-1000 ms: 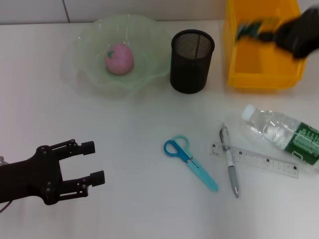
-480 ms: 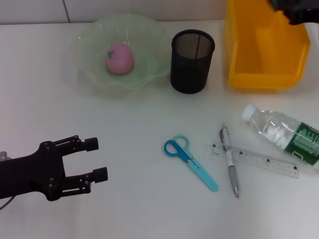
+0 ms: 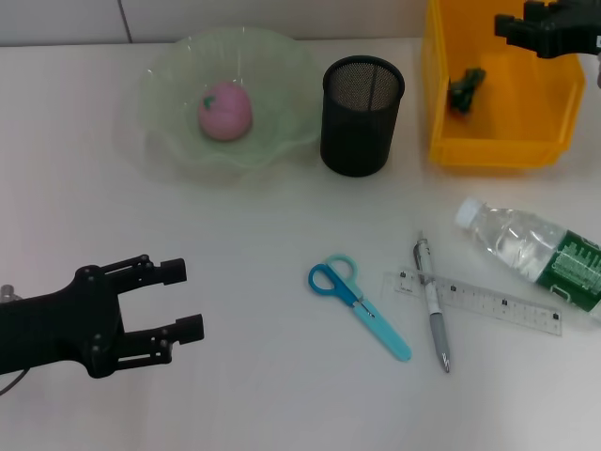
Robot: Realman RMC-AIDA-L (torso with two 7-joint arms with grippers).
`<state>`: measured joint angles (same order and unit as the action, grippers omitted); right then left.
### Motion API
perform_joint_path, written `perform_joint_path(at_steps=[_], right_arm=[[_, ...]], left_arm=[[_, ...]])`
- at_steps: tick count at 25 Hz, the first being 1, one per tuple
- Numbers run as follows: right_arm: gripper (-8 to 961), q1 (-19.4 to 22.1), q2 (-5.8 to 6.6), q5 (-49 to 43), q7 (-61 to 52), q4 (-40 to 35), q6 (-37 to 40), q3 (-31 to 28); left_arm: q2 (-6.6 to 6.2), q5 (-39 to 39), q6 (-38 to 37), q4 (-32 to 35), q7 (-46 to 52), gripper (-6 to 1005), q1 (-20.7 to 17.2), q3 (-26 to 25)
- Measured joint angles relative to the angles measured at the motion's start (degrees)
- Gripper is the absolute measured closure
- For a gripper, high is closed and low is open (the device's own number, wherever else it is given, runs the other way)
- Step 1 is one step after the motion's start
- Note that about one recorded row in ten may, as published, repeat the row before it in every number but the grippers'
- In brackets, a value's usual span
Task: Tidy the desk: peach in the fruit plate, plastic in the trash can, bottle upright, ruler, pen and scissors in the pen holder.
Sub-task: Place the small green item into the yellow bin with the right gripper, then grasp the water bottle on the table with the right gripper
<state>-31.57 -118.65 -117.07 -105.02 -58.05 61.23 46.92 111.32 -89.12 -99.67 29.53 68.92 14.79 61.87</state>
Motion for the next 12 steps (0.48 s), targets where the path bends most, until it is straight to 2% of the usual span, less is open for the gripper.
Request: perform_joint_path(at_steps=[1,2,3,4,5,6,7,8,9,10,11,12], right_arm=[[607,0.0,0.00,0.0,0.0,0.0,0.0,0.0],[588,0.9,0.43,0.0,-0.9,-3.1,6.2,-1.2],[570,0.9,0.43,0.0,-0.9,-3.1,6.2,-1.2],[552,1.3,0.87,-0.2,-1.8,-5.3,10.2,-1.7],[534,2.5,2.24,-0.5,-4.6,-9.4,18.5,-1.8],[515,2.5,2.24,-0.5,-4.6,-9.4,18.5,-1.8],[497,3.5,3.88,-1.8,-7.7,-14.4,27.7,-1.5],[463,3.5,3.88,-1.8,-7.7,-14.4,27.7,-1.5],[429,3.7,4.38,-2.8,-8.8,-16.5,31.1,-1.4],[396,3.9,4.68,-7.8,-11.1,-22.1,38.9,-1.4],[362,3.9,4.68,-7.8,-11.1,-22.1,38.9,-1.4],[328,3.9,3.91,-14.1,-12.7,-27.0,44.5,-0.8]], left_arm=[[-0.01,0.0,0.0,0.0,0.0,200,0.0,0.0],[-0.01,0.0,0.0,0.0,0.0,200,0.0,0.0],[-0.01,0.0,0.0,0.0,0.0,200,0.1,0.0],[-0.01,0.0,0.0,0.0,0.0,200,0.1,0.0],[-0.02,0.0,0.0,0.0,0.1,199,0.2,0.0],[-0.03,0.0,0.0,0.0,0.1,199,0.3,0.0],[-0.03,0.0,0.0,0.0,0.1,199,0.3,0.0],[-0.04,0.0,0.0,0.0,0.1,199,0.4,0.0],[-0.04,0.0,0.0,0.0,0.1,199,0.4,0.0],[-0.05,0.0,0.0,0.0,0.1,199,0.4,0.0],[-0.05,0.0,0.0,0.0,0.1,199,0.5,0.0],[-0.05,0.0,0.0,0.0,0.1,199,0.6,0.0]])
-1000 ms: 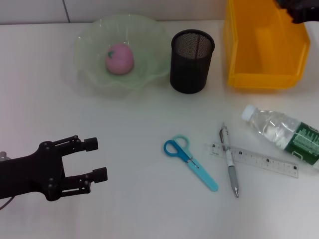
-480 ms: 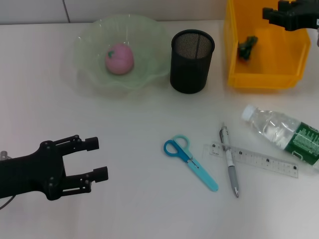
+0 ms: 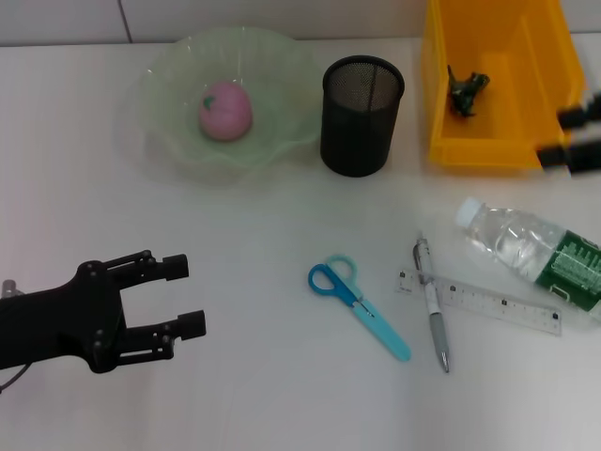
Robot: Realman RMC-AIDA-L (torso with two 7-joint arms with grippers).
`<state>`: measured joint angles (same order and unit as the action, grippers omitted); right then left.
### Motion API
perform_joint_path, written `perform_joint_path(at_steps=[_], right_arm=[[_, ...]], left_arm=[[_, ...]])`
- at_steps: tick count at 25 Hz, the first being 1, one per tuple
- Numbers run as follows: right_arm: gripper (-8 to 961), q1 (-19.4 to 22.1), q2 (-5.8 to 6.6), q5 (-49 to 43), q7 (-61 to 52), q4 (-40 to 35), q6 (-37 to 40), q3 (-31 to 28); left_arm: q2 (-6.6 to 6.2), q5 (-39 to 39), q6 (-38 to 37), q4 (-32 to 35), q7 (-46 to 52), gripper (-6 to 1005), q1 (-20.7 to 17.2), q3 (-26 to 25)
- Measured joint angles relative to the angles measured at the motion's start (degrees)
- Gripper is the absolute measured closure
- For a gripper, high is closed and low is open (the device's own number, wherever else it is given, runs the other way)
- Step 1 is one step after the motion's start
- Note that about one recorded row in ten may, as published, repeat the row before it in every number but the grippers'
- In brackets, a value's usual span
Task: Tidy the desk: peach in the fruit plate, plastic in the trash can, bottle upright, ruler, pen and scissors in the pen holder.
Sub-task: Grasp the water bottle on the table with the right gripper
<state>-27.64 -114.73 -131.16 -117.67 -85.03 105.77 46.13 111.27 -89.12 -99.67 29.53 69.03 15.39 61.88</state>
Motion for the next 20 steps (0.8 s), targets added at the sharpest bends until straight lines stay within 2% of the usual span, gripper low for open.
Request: perform_joint_path(at_steps=[1,2,3,4,5,6,8,9,10,13,20], right_arm=[[327,0.0,0.00,0.0,0.0,0.0,0.0,0.0],[327,-0.1,-0.79,-4.0,-0.8,-2.5,2.7,0.7],[326,-0.2,-2.79,-10.8,-1.9,-5.5,5.0,3.1],[325,-0.2,-2.79,-10.8,-1.9,-5.5,5.0,3.1],[325,0.4,-4.38,-16.4,-2.9,-7.0,5.1,7.2],[324,0.4,-4.38,-16.4,-2.9,-7.0,5.1,7.2],[322,1.8,-4.70,-20.5,-6.0,-6.4,2.2,14.5],[322,1.8,-4.70,-20.5,-6.0,-6.4,2.2,14.5],[321,2.4,-4.60,-22.0,-8.2,-5.9,-0.5,17.9],[237,2.6,-4.69,-23.2,-9.4,-5.5,-3.0,19.3],[242,1.7,-4.56,-25.5,-10.5,-3.2,-6.6,21.7]], left_arm=[[0.00,0.0,0.0,0.0,0.0,200,0.0,0.0],[-0.01,0.0,0.0,0.0,0.0,200,0.1,0.0],[0.00,0.0,0.1,0.0,0.0,200,0.4,0.0],[0.01,0.0,0.2,0.0,0.0,200,0.5,0.0],[0.04,0.0,0.3,0.0,0.1,200,0.7,0.0],[0.04,0.0,0.3,0.0,0.1,199,0.7,0.0],[0.14,0.0,0.4,-0.2,0.1,199,1.1,0.1],[0.14,0.0,0.4,-0.2,0.1,199,1.1,0.1],[0.16,0.0,0.4,-0.4,0.1,199,1.2,0.1],[0.38,-0.8,0.6,-0.3,0.1,199,1.4,0.0],[0.44,-1.3,0.6,-0.5,0.0,199,1.4,-0.2]])
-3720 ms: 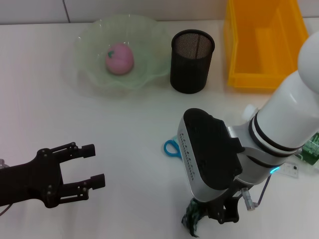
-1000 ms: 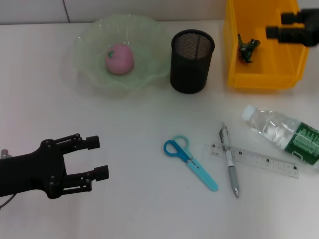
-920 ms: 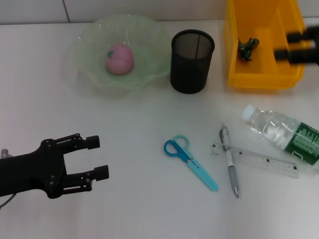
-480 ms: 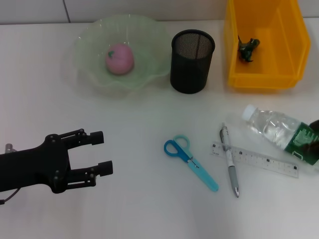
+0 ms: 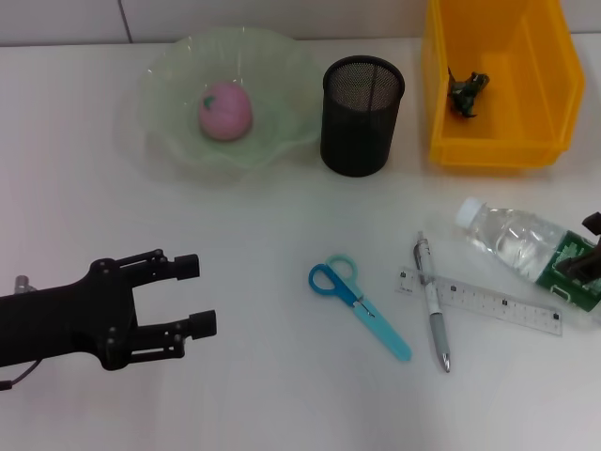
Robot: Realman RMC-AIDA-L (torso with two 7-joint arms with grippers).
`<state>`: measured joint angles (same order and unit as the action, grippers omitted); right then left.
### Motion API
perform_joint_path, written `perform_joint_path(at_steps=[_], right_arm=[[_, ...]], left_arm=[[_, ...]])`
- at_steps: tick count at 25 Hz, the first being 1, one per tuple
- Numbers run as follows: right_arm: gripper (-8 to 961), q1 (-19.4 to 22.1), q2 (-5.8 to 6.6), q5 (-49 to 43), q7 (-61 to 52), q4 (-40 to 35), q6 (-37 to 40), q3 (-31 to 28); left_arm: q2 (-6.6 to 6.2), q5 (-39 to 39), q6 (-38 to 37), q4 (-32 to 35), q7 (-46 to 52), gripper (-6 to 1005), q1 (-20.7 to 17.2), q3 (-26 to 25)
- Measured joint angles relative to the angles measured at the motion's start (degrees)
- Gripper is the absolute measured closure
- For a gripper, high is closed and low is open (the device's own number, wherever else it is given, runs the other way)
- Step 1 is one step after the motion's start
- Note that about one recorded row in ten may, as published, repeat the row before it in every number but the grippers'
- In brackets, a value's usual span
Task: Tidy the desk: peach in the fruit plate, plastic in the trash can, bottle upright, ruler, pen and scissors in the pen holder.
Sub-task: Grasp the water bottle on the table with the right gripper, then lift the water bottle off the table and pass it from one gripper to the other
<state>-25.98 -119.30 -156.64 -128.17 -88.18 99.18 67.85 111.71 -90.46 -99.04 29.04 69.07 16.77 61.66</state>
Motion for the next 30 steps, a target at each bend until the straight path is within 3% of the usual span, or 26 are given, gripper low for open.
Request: perform_joint_path(at_steps=[10,21,26,30], right_arm=[[243,-3.3,-0.01,-2.1,-0.4,13.0,-10.0,5.7],[241,-0.1,0.11,5.3,4.1,7.9,-8.9,3.1],[242,4.1,0.13,20.8,12.7,6.1,-7.8,-6.8],[241,8.4,0.13,41.7,26.8,14.4,-7.2,-15.7]], left_arm=[[0.09,-0.2,0.0,0.0,0.0,199,0.0,-0.5],[0.04,-0.2,-0.1,0.1,0.0,200,-0.1,-1.2],[0.40,0.2,-1.8,0.1,0.0,200,-0.2,-3.7],[1.81,0.2,-3.5,0.1,0.6,200,0.4,-6.6]])
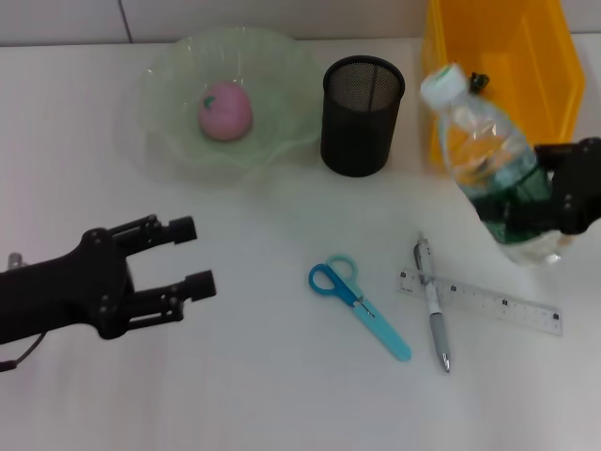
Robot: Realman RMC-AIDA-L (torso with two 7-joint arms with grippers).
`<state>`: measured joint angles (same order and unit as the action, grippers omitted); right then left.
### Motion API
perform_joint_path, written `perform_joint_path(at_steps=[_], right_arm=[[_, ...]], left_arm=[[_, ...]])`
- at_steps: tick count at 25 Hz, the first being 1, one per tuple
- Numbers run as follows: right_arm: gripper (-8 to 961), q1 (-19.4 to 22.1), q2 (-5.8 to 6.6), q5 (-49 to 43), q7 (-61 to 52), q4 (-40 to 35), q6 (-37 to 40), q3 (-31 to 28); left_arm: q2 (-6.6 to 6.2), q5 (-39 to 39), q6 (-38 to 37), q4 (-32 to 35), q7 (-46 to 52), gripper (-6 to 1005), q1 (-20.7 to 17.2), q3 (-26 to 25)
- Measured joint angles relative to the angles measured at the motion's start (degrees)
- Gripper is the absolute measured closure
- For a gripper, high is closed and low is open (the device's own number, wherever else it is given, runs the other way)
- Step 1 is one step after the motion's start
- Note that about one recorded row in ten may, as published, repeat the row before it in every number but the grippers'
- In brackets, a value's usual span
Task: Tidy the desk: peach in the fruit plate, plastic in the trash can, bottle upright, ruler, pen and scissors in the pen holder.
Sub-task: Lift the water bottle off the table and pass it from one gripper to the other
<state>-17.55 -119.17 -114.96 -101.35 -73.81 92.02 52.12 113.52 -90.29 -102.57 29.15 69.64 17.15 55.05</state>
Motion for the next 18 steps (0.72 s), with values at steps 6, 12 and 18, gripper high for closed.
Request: perform_joint_path(at_steps=[6,12,18], right_arm=[[240,0.0,0.13,23.9,32.1,32.6,3.4,-7.1],[241,-5.7,-0.39,30.9,64.5,63.8,4.8,-8.3],[241,-10.8,-0.64,30.7,72.5,74.9,2.8,-8.2]], left_arm=[[2.26,0.1,-0.9,0.4,2.7,200,3.3,-2.5],[4.61,0.5,-2.0,0.8,5.4,200,9.4,-3.4],[5.36,1.1,-1.3,0.5,5.8,200,16.8,-3.2]])
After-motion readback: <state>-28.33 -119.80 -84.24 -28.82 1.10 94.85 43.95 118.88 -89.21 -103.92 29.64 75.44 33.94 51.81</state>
